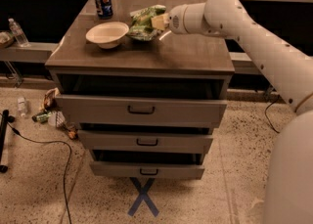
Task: Move green jalapeno chip bag near paper bowl
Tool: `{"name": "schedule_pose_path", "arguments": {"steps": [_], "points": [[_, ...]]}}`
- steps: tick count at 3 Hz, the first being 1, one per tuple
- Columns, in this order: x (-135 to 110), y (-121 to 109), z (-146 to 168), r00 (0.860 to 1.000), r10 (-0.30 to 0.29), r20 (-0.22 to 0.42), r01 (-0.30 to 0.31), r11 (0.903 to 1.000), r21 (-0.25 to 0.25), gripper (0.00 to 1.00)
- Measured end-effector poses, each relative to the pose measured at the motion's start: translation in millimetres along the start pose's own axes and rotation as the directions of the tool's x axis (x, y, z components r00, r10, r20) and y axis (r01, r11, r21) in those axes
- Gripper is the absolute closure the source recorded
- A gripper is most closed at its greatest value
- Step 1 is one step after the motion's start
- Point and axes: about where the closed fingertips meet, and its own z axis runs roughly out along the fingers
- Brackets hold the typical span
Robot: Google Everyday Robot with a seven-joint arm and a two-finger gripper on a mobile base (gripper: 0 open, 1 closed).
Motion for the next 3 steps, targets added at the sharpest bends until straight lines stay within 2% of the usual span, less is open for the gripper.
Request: {"name": "schedule_pose_path", "arguments": {"steps": [2, 3], "points": [[-3.5, 12.4, 4.3, 1.000, 0.012, 0.002, -0.012, 0.9992, -0.038, 0.20], [-3.7, 7.3, -0.5, 1.000, 0.021, 0.006, -0.021, 0.9995, -0.023, 0.00]]}}
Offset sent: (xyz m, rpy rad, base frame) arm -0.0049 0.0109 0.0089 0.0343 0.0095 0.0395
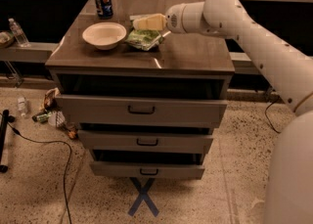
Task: Move green jalapeno chip bag near paper bowl
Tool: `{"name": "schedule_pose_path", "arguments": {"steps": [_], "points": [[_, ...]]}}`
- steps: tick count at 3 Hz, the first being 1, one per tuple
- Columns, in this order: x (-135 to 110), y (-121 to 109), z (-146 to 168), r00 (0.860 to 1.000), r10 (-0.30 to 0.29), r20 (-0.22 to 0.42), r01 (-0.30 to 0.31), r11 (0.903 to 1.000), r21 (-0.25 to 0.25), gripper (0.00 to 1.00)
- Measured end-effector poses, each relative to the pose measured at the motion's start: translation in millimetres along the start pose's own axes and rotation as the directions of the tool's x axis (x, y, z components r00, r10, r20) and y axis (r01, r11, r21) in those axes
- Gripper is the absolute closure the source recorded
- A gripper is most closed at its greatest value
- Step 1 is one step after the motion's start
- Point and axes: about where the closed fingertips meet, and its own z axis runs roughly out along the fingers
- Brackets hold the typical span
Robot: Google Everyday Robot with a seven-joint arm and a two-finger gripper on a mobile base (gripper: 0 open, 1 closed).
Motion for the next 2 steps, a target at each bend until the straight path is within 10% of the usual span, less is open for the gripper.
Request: {"name": "schedule_pose_path", "arguments": {"steps": [1, 2], "points": [[1, -19, -13, 1.000, 0.013, 0.006, -0.013, 0.9984, 0.055, 0.00], [0, -61, -61, 1.000, 0.007, 0.011, -0.009, 0.9729, 0.231, 0.00]]}}
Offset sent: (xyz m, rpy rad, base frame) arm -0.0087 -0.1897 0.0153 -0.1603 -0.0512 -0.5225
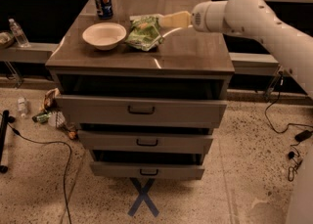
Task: Move green jalapeno chip bag near paper bowl
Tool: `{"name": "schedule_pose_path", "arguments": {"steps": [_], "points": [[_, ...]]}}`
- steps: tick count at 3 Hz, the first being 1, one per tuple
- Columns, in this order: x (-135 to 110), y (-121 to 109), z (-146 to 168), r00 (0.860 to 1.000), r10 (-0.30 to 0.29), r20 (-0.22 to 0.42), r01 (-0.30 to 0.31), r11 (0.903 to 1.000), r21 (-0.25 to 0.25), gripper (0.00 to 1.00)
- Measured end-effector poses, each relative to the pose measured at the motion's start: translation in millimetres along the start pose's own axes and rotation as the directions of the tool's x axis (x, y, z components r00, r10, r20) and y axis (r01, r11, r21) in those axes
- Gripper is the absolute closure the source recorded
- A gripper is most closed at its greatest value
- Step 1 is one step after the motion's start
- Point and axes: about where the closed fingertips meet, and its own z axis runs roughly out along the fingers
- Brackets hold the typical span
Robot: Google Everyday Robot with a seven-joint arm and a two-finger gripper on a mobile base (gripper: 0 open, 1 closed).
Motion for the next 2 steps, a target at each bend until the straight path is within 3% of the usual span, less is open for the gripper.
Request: {"name": "schedule_pose_path", "arguments": {"steps": [1, 2], "points": [[-25, -18, -33, 0.997, -0.067, 0.036, 0.060, 0.9830, 0.173, 0.00], [-47, -14, -51, 0.990, -0.124, 0.072, 0.104, 0.9671, 0.232, 0.00]]}}
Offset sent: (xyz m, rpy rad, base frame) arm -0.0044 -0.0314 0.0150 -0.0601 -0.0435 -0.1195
